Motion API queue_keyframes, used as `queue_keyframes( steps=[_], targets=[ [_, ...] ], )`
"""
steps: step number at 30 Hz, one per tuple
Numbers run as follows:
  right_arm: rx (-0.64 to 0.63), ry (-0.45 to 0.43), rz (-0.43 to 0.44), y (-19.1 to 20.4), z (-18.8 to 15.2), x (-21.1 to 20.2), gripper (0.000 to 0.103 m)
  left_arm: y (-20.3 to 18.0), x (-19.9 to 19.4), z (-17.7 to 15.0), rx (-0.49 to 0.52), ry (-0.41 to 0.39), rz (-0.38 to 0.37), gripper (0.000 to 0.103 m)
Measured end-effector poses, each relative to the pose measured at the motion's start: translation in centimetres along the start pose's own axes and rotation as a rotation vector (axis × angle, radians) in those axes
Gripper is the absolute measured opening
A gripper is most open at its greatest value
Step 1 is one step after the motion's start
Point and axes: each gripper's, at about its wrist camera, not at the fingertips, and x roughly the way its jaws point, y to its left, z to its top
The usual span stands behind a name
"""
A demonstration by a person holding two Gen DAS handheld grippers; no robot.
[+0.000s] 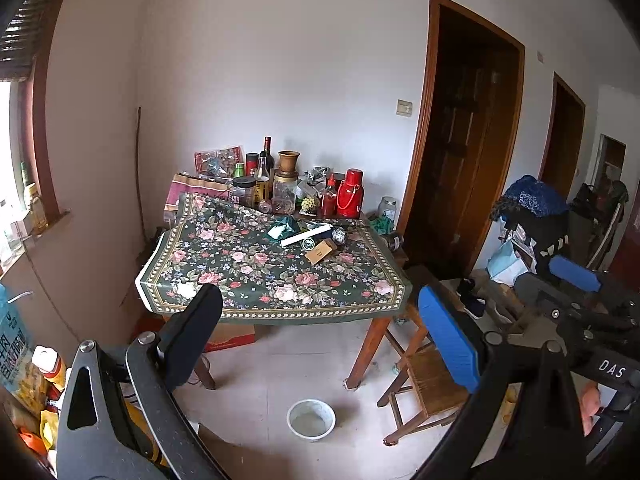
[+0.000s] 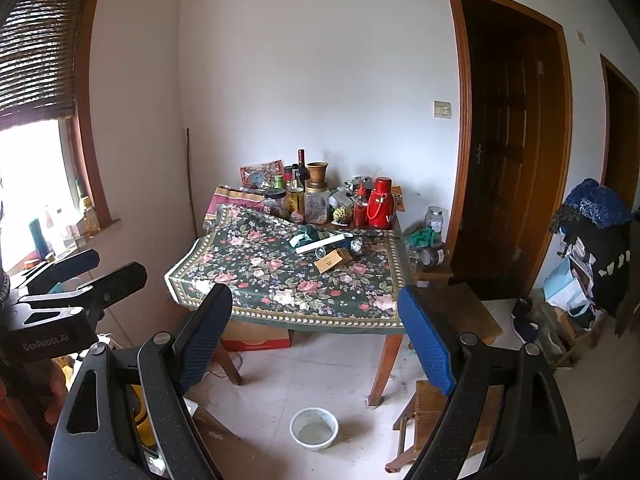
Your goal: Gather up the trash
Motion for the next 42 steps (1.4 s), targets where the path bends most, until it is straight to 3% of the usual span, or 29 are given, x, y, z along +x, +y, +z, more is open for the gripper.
queue_keyframes(
  steps=[35,42],
  targets=[
    [-0.003,0.009,0.010,0.0,0.2,0.9,0.082,0.0,0.5,0.1,0.001,0.000,0.011,0.099],
    [0.022,0.022,-0.020,0.9,0.3,1.8,0.082,1.2,1.0,0.2,0.010,0.003,-0.026,0.099]
  ],
)
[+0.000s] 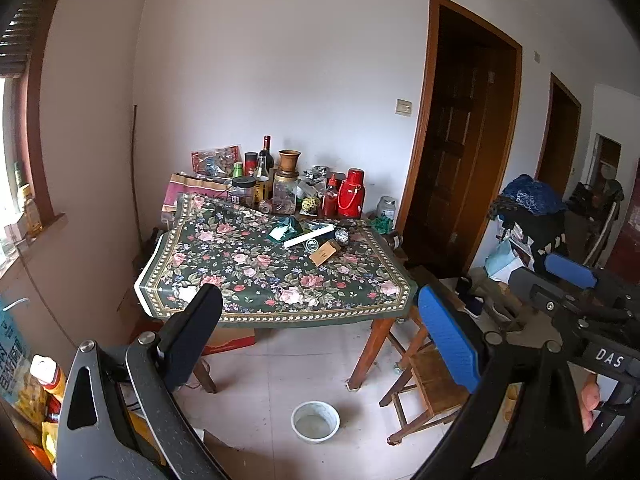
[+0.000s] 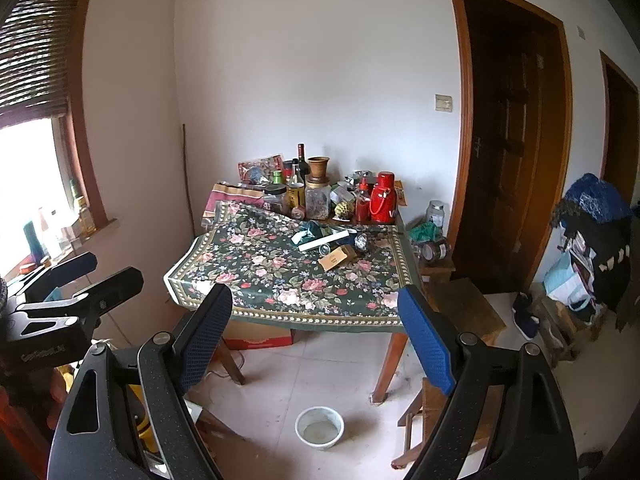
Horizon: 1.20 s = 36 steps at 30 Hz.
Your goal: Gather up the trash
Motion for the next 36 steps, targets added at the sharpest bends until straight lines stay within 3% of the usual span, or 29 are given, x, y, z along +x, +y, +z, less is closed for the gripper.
queue_keyframes(
  steps=[8,15,23,36],
  targets=[
    [0.023,0.014,-0.067,1.1,-0.1,1.1,0.082,1.9,1.3,0.0,-0.002,0.026,-0.045,0.099],
    [0.033,0.036,-0.096,0.8,0.6,3.5,0.082,2.6,5.3,1.1,-0.005,0.059,-0.063,0.099],
    [0.039,0.040,-0.090,-1.9,2.3,8.6,0.082,1.6,12.3,3.7,-0.007,0.054,-0.037,0.099],
    [-0.023,0.049,-0.050,-8.4,9.9,20.2,0.082,1.0,27.1,12.1,-0.056,0.024,0.057,0.099]
  ],
)
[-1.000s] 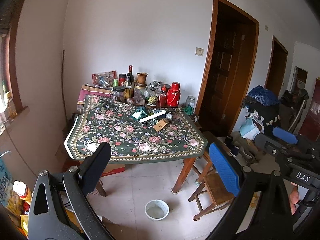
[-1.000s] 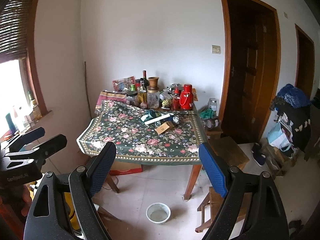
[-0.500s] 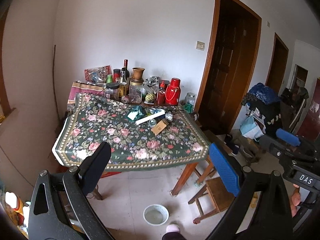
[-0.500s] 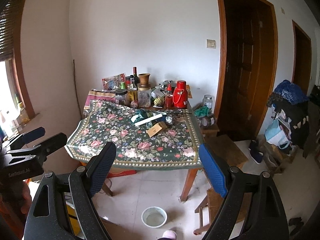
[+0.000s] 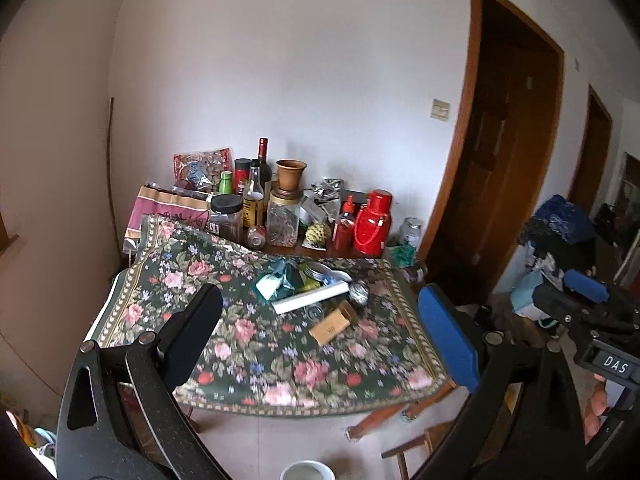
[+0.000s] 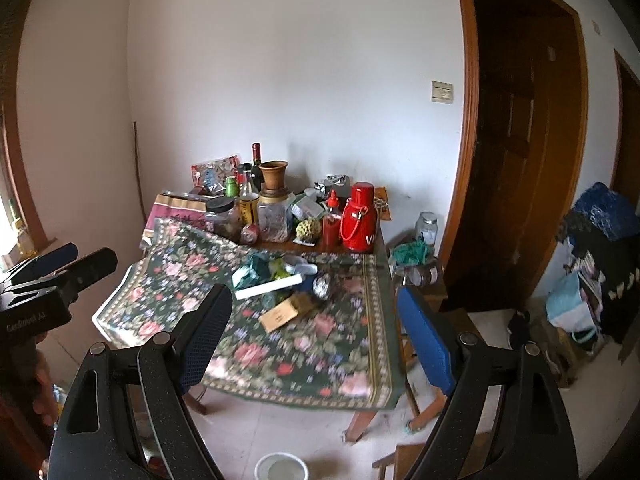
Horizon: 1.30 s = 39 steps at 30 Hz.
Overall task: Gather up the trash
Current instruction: 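Grasp the white strip with the left gripper while the right gripper grasps the brown paper box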
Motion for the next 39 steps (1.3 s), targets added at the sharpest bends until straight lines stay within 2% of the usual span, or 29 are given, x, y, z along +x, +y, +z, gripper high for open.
queue_keyframes(
  steps=[4,8,17,23,29,32,39],
  targets=[
    [0.017,0.047,-0.004,-0.6,1.0,4.0,0.082,0.8,4.8,1.0,0.024,0.054,-0.007,0.099],
    [0.051,0.106,-0.019,-0.7,1.7,8.4,0.082,2.5,9.6,2.0,0.049,0.066,-0.048,0.099],
    [0.202,0.262,-0.138,0.6,2.1,18.7,0.082,6.3,22.0,4.2,0.171,0.177,-0.118,0.099],
    [0.284,0.375,-0.190,1.2,1.1,24.1,0.082,7.1,29.0,1.6,0.317,0.313,-0.192,0.097],
    [0.397,0.498,-0.206,0.8,-1.4,28.5,0.082,6.9,34.7,-2.3,0.392,0.478,-0.270,0.075],
    [0.453,0.547,-0.207,0.5,-2.7,30.2,0.081,6.5,36.5,-4.0,0.434,0.527,-0.316,0.068],
    [0.591,0.627,-0.139,0.4,-5.3,33.6,0.069,5.2,38.9,-7.2,0.588,0.577,-0.367,0.067]
  ],
)
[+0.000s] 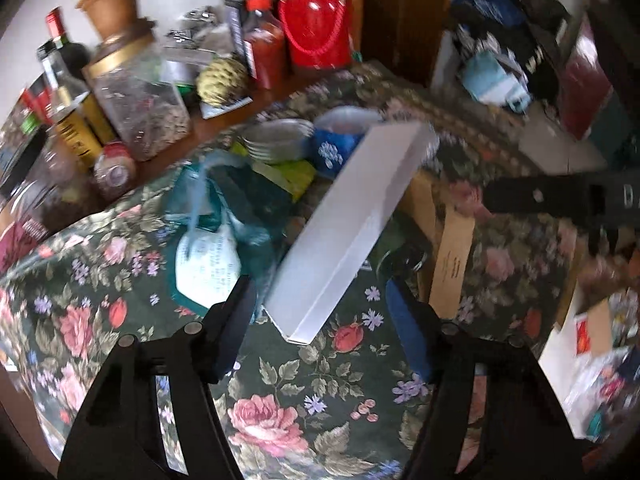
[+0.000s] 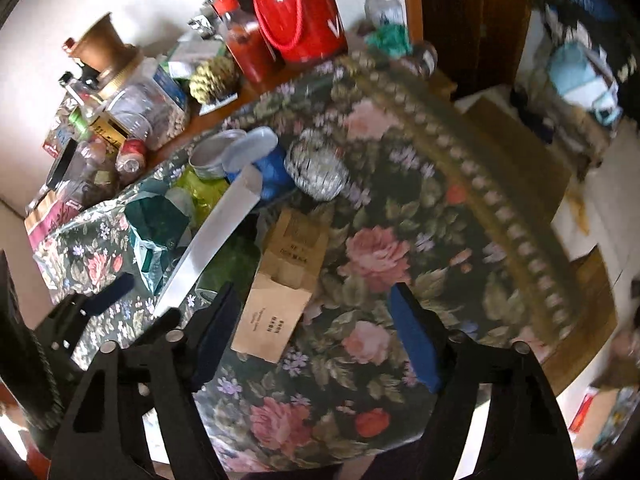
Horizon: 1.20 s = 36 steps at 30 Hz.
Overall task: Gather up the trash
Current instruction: 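Grasp the white strip with the left gripper while the right gripper grasps the brown paper box, then carry the white strip and brown box with both grippers over the white bucket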
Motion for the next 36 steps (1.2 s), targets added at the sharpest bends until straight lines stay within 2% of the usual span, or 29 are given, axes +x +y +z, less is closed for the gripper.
queue_keyframes(
  steps=[5,11,15,17,19,21,28,31,36],
  targets=[
    [0.042,0.040,0.053,0.5,0.2,2.1,0.063,-0.3,1.4,0.0,0.035,0.005,0.014,0.067],
    [0.107,0.094,0.102,0.0,0.2,4.4,0.051,-0.8,2.3,0.0,0.069,-0.011,0.035,0.065],
    [0.168,0.111,0.141,-0.8,0.0,5.1,0.037,-1.4,2.9,0.0,0.097,-0.012,0.062,0.049],
    [0.168,0.109,0.137,-0.9,-0.1,5.2,0.037,-1.4,2.9,0.0,0.089,-0.020,0.093,0.038],
    [0.164,0.097,0.135,-0.9,-0.2,4.9,0.037,-1.0,2.7,0.1,0.055,-0.016,0.086,0.036],
    [0.150,0.087,0.131,-1.0,-0.3,4.5,0.037,-0.5,2.5,0.3,0.018,-0.011,0.071,0.028],
    [0.065,0.047,0.096,-1.5,-0.9,2.9,0.036,0.0,1.0,0.0,-0.114,0.026,-0.036,0.023],
    [0.016,0.028,0.090,-1.9,-1.2,2.0,0.036,-0.6,-0.4,-0.4,-0.178,0.029,-0.039,0.016],
    [-0.074,0.016,0.125,-3.3,-1.6,0.1,0.036,-1.8,-3.2,-1.6,-0.338,0.000,-0.003,0.016]
  ],
)
